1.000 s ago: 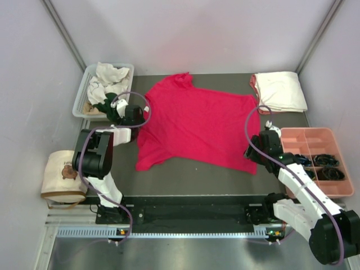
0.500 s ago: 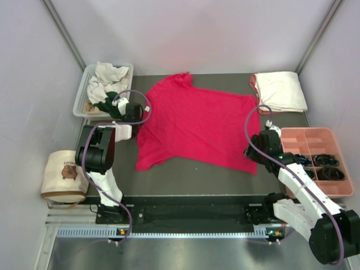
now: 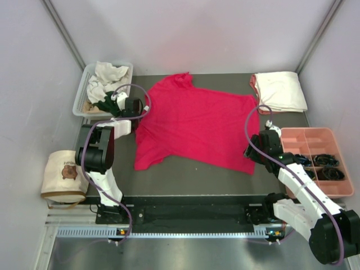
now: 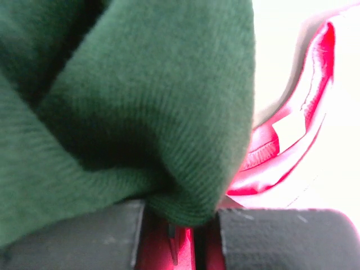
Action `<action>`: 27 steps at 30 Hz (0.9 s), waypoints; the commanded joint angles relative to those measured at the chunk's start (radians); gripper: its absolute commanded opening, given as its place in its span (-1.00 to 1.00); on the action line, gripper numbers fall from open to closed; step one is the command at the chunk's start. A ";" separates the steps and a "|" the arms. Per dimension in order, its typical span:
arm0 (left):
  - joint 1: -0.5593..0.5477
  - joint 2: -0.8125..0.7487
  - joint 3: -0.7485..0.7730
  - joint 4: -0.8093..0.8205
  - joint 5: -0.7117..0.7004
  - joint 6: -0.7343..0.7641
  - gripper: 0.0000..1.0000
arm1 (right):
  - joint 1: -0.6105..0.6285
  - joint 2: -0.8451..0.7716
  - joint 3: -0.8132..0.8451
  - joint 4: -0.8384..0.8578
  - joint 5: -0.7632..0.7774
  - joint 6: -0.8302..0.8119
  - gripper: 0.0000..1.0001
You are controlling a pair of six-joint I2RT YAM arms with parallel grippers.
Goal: Fold and stack the t-shirts
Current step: Flatten out the tshirt
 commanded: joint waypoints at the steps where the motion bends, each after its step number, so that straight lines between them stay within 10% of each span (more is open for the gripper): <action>1: 0.023 -0.027 0.036 -0.031 -0.067 0.020 -0.99 | 0.010 -0.008 0.038 0.017 0.017 0.007 0.06; 13: 0.023 -0.047 0.023 -0.060 -0.092 0.017 -0.80 | 0.010 -0.008 0.043 -0.039 0.084 0.036 0.13; 14: 0.023 -0.045 0.021 -0.063 -0.087 0.017 -0.34 | 0.010 -0.007 0.044 -0.046 0.090 0.045 0.14; 18: 0.022 -0.048 0.010 -0.055 -0.041 -0.009 0.38 | 0.010 0.001 0.038 -0.056 0.093 0.062 0.14; 27: -0.013 -0.142 -0.075 -0.054 0.072 -0.092 0.98 | 0.010 -0.024 0.029 -0.053 0.066 0.067 0.15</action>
